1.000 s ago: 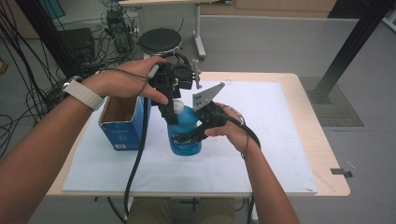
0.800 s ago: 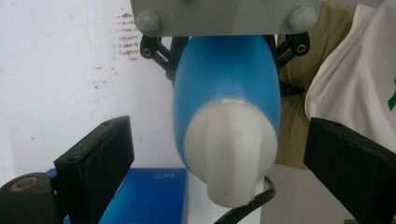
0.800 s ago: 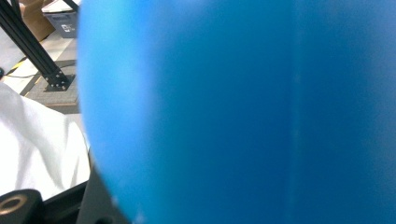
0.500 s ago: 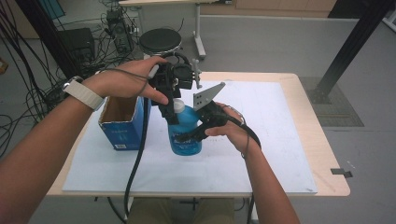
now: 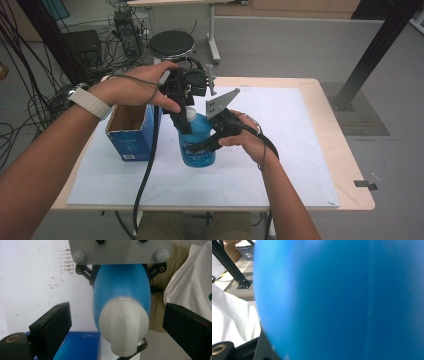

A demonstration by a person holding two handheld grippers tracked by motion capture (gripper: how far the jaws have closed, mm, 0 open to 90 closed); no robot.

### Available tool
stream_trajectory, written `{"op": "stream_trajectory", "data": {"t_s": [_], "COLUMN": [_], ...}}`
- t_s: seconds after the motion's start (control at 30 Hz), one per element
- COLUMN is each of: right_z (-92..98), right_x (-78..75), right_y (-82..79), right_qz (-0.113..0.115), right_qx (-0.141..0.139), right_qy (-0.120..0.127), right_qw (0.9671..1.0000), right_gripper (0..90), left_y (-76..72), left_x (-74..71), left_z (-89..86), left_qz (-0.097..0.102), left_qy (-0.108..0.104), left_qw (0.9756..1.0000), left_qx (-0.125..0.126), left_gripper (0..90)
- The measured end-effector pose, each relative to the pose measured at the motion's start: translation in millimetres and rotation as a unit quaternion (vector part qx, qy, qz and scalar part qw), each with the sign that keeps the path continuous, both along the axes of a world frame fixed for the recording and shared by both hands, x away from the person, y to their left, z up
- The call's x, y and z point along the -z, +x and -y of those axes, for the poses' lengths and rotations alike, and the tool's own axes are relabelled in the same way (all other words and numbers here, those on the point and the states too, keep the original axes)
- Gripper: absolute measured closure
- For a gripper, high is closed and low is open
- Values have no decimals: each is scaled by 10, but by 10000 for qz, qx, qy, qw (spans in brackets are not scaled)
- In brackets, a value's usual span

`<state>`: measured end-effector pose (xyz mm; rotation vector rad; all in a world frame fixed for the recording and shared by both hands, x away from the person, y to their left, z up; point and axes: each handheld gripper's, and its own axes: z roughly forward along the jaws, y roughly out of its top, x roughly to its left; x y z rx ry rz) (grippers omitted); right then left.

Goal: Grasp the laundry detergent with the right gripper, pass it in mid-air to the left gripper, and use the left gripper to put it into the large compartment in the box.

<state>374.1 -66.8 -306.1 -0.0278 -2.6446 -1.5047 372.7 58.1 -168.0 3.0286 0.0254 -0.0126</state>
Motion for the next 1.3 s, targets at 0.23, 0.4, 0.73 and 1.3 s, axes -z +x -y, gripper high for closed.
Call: {"op": "stream_trajectory", "data": {"t_s": [0.23, 0.4, 0.73, 1.3], "right_z": [-7, -14, -7, 22], "right_x": [-7, -17, -43, -81], "right_y": [-6, -10, -19, -36], "right_qz": [-10, 22, -18, -73], "right_qx": [-6, -39, -48, -34], "right_qy": [-11, -10, 42, 83], "right_qw": [10000, 10000, 10000, 9999], "right_gripper": [433, 433, 433, 432], "left_y": [-6, -6, -2, -21], "left_x": [7, 15, 42, 121], "left_z": [7, 11, 22, 74], "left_qz": [19, 23, 47, 93], "left_qy": [-20, -41, -63, -59], "left_qw": [10000, 10000, 10000, 9999], "left_qx": [10, -6, 0, 130], "left_gripper": [90, 90, 89, 104]}}
